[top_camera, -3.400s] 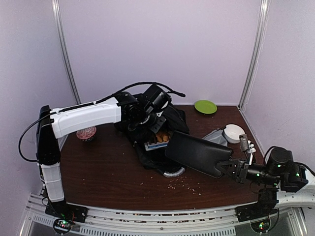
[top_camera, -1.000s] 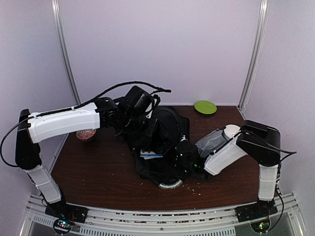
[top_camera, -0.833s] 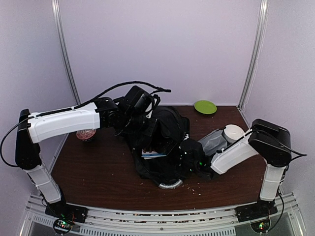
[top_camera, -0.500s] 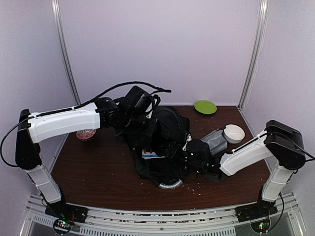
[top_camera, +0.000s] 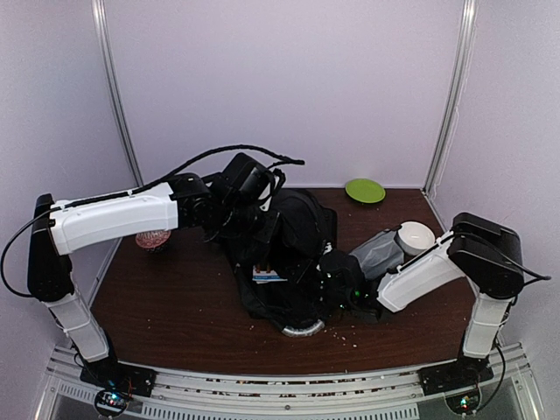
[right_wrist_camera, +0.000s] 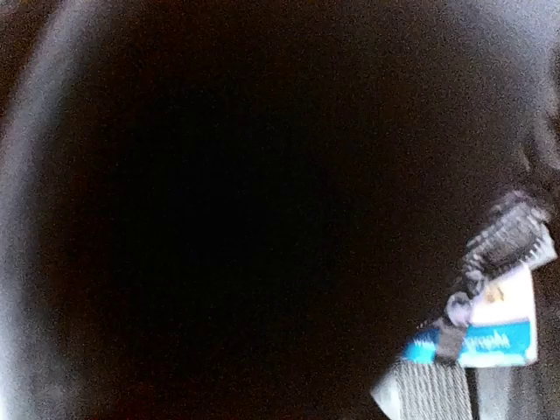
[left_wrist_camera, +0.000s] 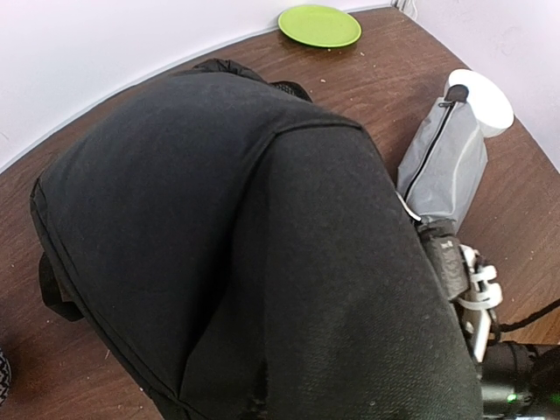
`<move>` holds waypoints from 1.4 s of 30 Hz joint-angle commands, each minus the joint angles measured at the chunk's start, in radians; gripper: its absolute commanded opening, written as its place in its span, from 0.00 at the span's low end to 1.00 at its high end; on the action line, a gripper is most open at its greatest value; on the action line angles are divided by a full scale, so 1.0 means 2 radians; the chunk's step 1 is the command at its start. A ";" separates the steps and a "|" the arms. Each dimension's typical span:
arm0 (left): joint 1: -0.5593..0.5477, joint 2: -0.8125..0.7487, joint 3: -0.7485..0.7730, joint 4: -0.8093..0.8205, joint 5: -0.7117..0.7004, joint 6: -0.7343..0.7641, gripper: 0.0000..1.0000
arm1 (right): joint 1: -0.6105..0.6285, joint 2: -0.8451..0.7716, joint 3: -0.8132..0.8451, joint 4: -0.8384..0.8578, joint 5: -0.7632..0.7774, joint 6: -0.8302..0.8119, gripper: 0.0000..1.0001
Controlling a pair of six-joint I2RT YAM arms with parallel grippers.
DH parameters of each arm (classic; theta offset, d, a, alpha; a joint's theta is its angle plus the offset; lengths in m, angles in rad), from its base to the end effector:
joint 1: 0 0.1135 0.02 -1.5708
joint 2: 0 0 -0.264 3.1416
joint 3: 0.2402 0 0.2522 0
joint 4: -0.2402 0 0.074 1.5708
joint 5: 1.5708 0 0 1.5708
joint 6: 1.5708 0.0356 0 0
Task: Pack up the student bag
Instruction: Place the personal item in the student bag.
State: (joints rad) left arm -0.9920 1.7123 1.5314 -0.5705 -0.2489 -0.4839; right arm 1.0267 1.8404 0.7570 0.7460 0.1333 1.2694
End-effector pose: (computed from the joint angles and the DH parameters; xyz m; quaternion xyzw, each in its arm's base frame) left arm 0.2197 -0.3202 0.3157 0.1809 0.8934 -0.1817 0.3690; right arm 0.1910 0.3066 0.1434 0.1368 0.8033 0.5040 0.2863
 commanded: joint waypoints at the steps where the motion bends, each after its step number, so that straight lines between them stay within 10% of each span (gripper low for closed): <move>1: -0.010 -0.018 0.022 0.074 0.037 -0.014 0.00 | -0.006 0.026 0.036 0.002 -0.008 0.012 0.25; 9: -0.011 -0.029 0.006 0.083 0.050 -0.023 0.00 | -0.019 0.060 0.090 -0.006 -0.030 -0.001 0.20; 20: 0.019 -0.031 0.006 0.066 -0.018 -0.007 0.00 | -0.004 -0.042 0.058 -0.058 -0.101 -0.088 0.64; 33: 0.090 -0.044 0.009 0.023 -0.108 0.002 0.00 | 0.050 -0.234 -0.016 -0.253 -0.006 -0.214 0.66; 42: 0.099 -0.096 -0.063 0.018 -0.106 -0.040 0.00 | 0.016 -0.262 -0.078 -0.241 0.053 -0.215 0.68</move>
State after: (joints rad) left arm -0.8093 1.6070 1.4384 -0.5747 -0.3874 -0.4858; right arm 1.0840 1.2953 0.6315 0.2714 0.1661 0.8585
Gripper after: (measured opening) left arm 0.027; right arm 0.674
